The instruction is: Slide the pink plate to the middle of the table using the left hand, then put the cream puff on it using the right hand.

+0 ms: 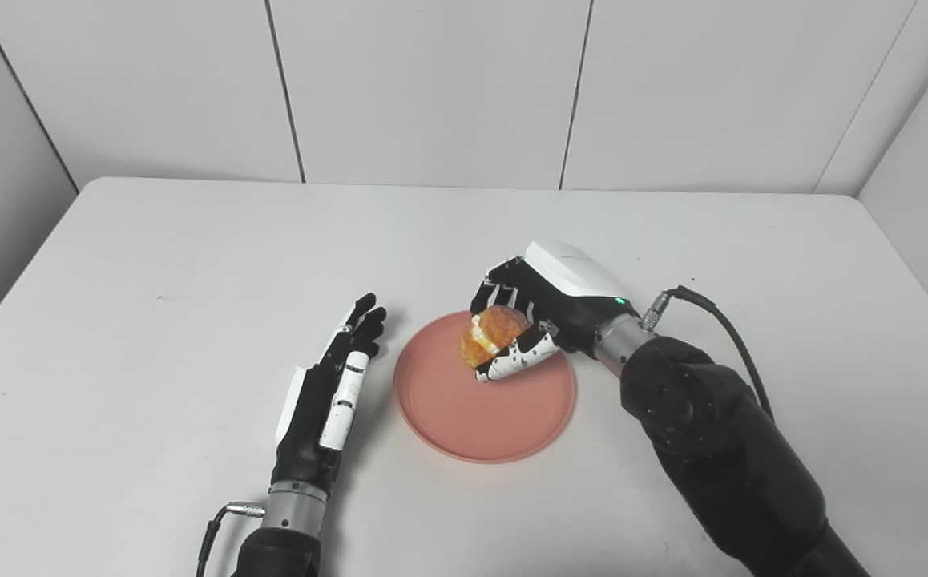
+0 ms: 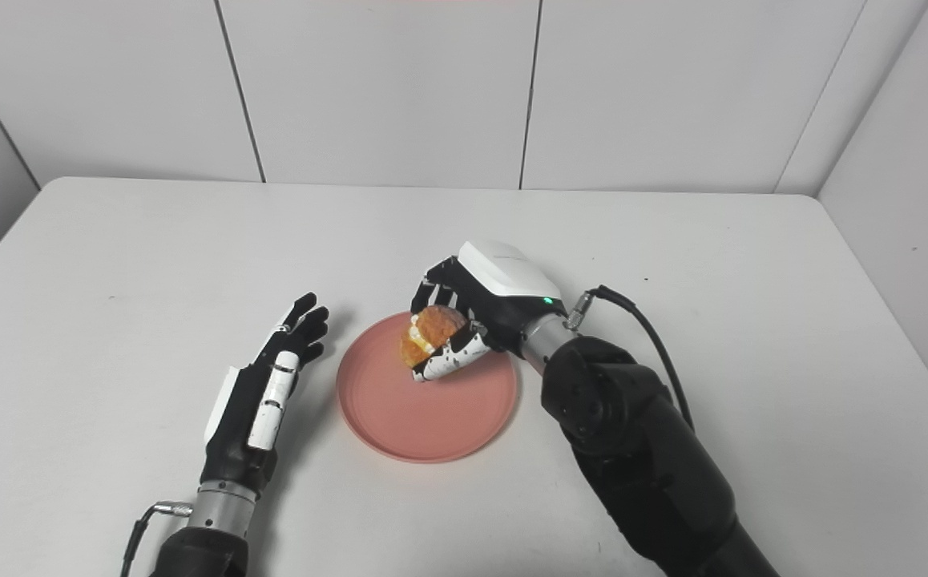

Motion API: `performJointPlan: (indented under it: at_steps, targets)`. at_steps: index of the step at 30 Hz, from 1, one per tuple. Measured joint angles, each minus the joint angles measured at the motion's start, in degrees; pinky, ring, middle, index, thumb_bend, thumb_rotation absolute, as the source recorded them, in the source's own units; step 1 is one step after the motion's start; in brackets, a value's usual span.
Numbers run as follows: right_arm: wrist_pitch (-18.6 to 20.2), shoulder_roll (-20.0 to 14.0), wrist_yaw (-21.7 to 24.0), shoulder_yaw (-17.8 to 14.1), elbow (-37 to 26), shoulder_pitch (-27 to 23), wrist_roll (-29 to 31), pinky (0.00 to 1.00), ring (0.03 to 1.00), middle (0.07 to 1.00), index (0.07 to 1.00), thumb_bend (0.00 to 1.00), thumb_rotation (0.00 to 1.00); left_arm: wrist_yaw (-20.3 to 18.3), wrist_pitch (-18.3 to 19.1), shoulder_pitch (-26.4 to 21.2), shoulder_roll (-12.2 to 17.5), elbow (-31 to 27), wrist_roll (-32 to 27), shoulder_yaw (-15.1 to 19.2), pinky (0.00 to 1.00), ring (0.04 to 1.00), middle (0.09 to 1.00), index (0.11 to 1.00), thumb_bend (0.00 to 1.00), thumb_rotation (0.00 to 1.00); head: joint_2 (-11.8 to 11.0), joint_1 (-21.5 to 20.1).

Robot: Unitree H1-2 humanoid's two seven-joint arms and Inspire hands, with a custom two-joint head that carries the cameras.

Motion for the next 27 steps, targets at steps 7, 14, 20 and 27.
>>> performJointPlan:
  at_steps: [7,14,20,27]
  targets:
    - [-1.3,1.4,-0.6,1.3,3.6,0.7,-0.1,0.29,0.381,0.465,0.49,0.51,0.12,0.1,0.4,0.0,-0.1,-0.2,1.0,-0.4,0.9,0.913,0.905,0.889,0.47,1.0,0.4,0.5]
    - [-4.4,2.9,-4.0,1.3,9.5,1.1,0.4,0.29,0.375,0.461,0.489,0.51,0.12,0.2,1.5,0.0,-0.4,-1.3,1.3,-0.7,0.9,0.911,0.902,0.885,0.48,1.0,0.9,1.1]
    - [-7.0,3.1,-6.2,1.6,11.2,1.3,0.7,0.32,0.405,0.436,0.537,0.52,0.0,0.2,2.3,0.0,-0.7,-1.8,1.4,-0.8,0.9,0.91,0.904,0.888,0.49,1.0,0.9,1.3]
    - [-7.1,3.3,-6.4,2.7,10.9,1.3,-0.4,0.31,0.39,0.429,0.54,0.52,0.0,0.2,2.7,0.0,-0.9,-1.8,1.7,-1.0,0.9,0.911,0.904,0.888,0.5,1.0,1.0,1.5]
